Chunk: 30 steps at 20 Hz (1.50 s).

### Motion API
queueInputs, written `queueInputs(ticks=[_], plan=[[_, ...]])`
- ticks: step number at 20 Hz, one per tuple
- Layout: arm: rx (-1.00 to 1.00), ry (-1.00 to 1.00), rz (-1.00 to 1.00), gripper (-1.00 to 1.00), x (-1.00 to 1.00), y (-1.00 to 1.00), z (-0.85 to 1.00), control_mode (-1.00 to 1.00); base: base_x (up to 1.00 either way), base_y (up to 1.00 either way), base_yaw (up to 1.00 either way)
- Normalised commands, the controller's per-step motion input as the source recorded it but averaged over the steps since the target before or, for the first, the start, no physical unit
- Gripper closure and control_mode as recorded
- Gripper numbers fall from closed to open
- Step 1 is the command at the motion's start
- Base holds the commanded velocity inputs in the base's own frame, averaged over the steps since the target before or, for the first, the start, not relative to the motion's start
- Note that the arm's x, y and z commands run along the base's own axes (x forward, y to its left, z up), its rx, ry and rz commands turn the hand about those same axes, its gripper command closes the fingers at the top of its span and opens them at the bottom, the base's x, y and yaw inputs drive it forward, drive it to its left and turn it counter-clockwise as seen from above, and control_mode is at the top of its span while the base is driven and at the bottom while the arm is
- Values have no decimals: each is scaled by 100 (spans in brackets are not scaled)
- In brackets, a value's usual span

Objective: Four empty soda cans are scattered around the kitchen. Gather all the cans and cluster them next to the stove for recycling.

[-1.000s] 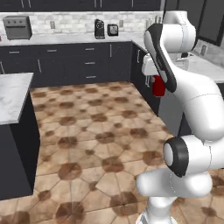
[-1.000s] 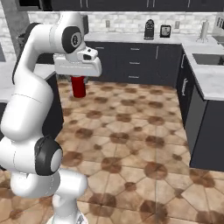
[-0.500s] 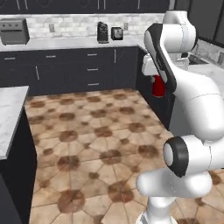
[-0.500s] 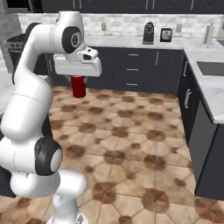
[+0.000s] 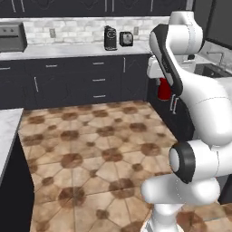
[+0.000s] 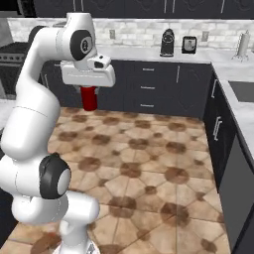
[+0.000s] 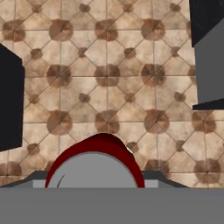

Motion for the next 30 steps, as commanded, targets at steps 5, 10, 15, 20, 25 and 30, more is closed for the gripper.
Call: queueInputs(ticks=[5, 10, 15, 20, 25, 30], plan=[[0, 0, 0, 100, 0, 0, 0, 100, 100, 0, 0], [0, 0, 0, 100, 0, 0, 0, 100, 100, 0, 0], [0, 0, 0, 100, 0, 0, 0, 100, 100, 3, 0], [0, 0, 0, 100, 0, 0, 0, 100, 100, 15, 0], [0, 0, 0, 100, 0, 0, 0, 100, 100, 24, 0], [0, 0, 0, 100, 0, 0, 0, 100, 100, 33, 0]])
